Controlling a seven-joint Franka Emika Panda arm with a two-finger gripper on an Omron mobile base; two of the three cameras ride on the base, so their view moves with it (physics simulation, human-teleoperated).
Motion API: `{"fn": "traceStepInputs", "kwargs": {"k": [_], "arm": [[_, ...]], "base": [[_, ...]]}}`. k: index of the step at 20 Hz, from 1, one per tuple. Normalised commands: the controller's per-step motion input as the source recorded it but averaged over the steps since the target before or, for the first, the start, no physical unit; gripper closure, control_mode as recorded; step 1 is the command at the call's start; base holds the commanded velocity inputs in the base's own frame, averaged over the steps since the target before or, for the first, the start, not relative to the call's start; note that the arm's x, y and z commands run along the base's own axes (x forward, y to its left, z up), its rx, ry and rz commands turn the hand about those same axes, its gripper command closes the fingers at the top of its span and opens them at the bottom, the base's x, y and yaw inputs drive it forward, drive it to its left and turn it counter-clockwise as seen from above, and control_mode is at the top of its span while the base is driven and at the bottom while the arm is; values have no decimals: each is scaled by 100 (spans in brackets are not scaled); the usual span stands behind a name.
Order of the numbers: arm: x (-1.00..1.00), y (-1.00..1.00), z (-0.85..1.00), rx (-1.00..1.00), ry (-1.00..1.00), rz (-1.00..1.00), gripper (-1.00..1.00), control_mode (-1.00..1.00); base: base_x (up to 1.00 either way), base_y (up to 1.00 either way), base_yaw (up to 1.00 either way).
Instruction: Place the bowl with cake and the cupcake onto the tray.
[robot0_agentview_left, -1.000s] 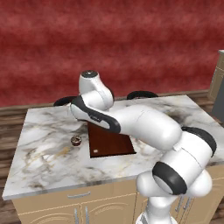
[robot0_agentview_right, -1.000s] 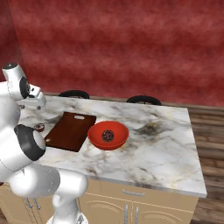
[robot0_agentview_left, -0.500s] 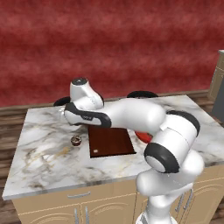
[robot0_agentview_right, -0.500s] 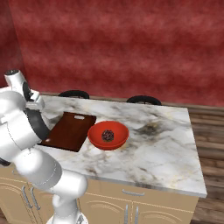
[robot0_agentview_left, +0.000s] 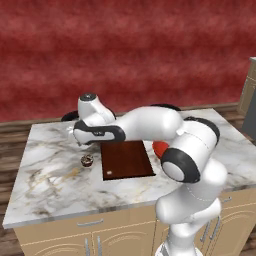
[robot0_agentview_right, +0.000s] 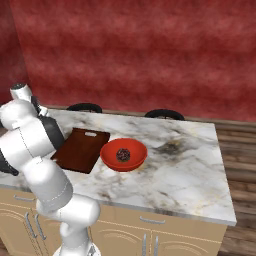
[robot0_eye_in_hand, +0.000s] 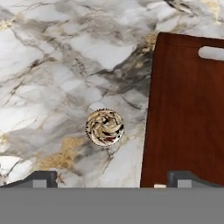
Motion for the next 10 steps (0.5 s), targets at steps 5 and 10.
{"fn": "traceStepInputs", "kwargs": {"k": [5, 10], "arm": [[17, 14, -37, 0, 0, 0, -100, -100], [13, 15, -29, 1, 0, 0, -100, -100]], "base": [[0, 0, 0], [0, 0, 0]]}}
